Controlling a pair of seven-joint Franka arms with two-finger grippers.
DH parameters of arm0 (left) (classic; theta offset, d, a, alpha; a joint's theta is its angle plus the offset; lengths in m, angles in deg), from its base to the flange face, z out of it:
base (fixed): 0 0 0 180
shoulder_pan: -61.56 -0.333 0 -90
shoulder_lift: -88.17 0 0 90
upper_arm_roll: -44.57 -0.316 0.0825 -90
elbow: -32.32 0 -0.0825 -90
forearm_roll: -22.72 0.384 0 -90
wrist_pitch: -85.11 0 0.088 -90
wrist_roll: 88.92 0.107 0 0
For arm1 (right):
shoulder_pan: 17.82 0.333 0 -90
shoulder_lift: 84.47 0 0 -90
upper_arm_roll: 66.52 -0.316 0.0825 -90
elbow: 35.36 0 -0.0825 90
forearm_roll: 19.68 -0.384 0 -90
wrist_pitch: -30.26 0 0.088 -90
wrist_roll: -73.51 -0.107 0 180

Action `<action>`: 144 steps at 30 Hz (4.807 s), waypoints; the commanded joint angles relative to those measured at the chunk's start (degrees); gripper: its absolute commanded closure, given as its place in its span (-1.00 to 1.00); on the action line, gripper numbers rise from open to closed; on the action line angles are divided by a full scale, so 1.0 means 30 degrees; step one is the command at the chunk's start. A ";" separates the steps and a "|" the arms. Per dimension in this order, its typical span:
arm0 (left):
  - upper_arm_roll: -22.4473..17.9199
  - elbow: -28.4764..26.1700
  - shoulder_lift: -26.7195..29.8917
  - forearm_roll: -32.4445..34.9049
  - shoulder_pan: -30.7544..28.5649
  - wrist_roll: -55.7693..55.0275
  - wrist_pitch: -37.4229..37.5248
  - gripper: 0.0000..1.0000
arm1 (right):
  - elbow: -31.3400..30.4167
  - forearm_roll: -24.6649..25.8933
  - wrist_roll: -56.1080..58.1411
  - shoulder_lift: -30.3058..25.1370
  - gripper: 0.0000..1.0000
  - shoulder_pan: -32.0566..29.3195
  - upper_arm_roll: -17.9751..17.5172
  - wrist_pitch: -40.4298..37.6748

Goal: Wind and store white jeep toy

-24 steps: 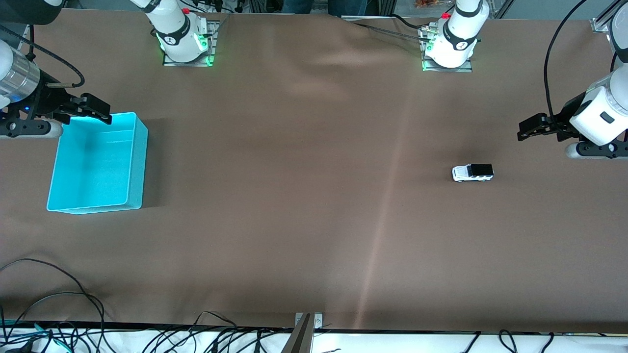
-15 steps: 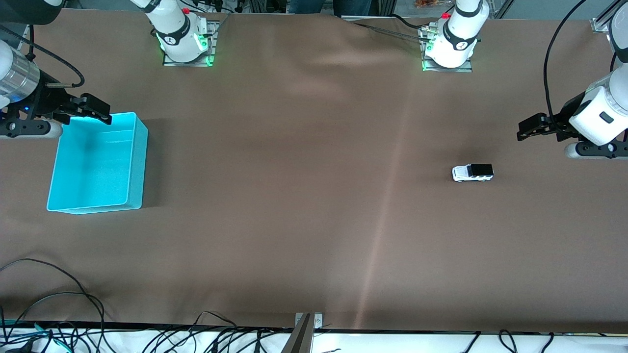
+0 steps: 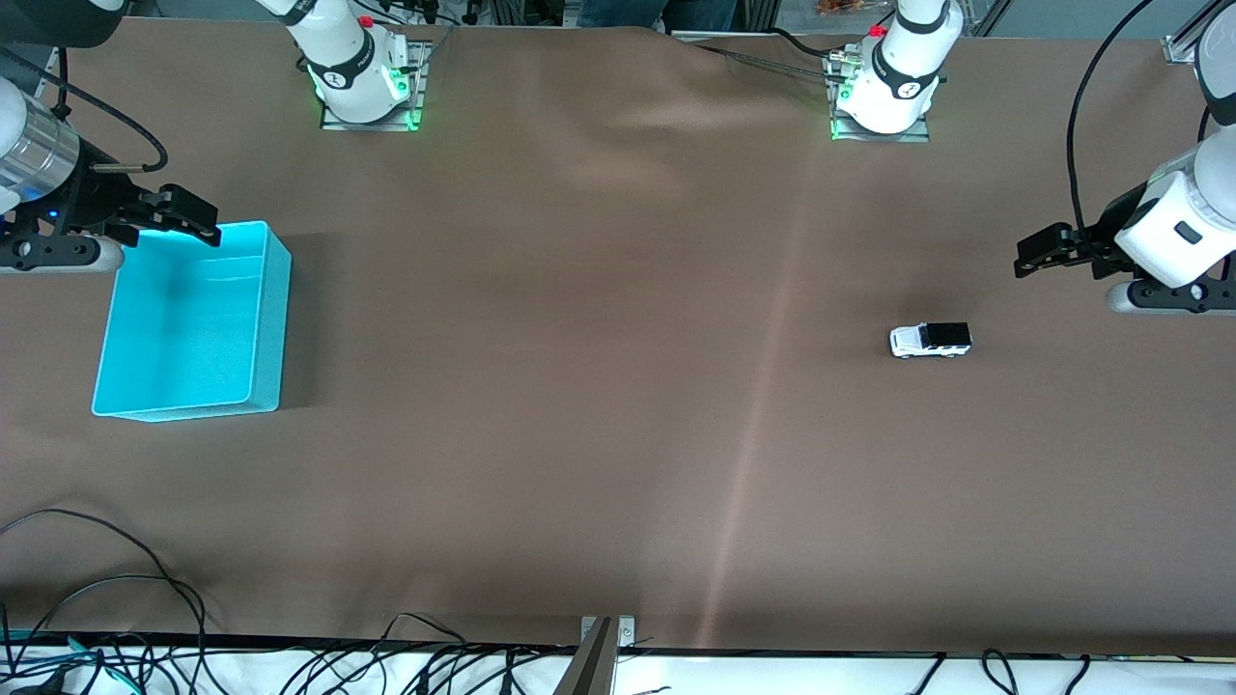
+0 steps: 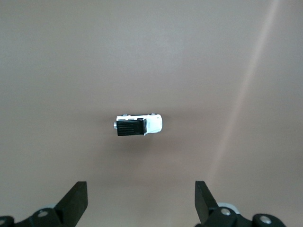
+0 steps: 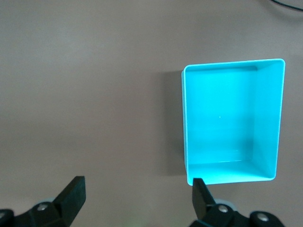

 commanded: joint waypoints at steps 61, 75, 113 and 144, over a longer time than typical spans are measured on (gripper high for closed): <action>0.1010 -1.0909 -0.3330 0.1400 -0.1707 -3.0366 -1.4122 -1.00 | 0.0693 -0.0211 -0.0128 0.0089 -1.00 0.0122 -0.0086 0.0572; 0.0951 -1.0909 -0.5091 0.1429 -0.2410 -3.0513 -1.6089 -0.86 | 0.0664 -0.0211 -0.0128 0.0089 -1.00 0.0122 -0.0056 0.0572; 0.1419 -1.0148 -0.4945 0.1400 -0.1707 -3.0514 -1.5709 0.58 | 0.0606 -0.0270 -0.0216 0.0059 -1.00 0.0122 -0.0056 -0.0131; 0.3090 -1.0411 -0.6321 0.2045 0.1429 -3.5846 -1.7349 0.58 | 0.0664 -0.0328 -0.0216 0.0118 -1.00 0.0122 -0.0056 -0.0043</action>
